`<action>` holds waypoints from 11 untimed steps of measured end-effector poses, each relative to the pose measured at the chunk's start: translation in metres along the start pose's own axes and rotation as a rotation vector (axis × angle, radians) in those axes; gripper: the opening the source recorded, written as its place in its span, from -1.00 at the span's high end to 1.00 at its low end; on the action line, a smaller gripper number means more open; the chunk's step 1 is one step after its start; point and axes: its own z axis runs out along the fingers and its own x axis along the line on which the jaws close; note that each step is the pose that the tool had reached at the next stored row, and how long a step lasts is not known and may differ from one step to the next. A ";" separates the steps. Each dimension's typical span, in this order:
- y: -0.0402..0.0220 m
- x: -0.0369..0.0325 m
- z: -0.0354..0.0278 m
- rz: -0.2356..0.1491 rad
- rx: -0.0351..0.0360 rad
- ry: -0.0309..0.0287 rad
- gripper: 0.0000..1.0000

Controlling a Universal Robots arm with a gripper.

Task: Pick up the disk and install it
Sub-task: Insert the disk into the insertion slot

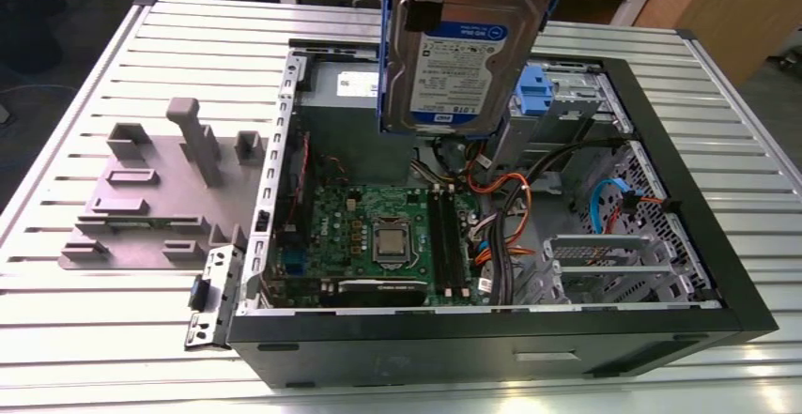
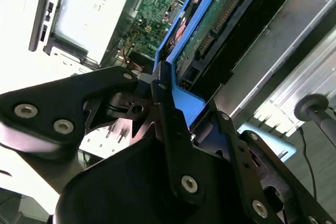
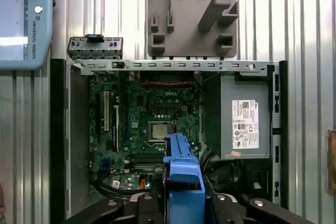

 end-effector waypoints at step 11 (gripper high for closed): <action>-0.0005 0.0211 0.0001 0.000 0.0003 0.0129 0.27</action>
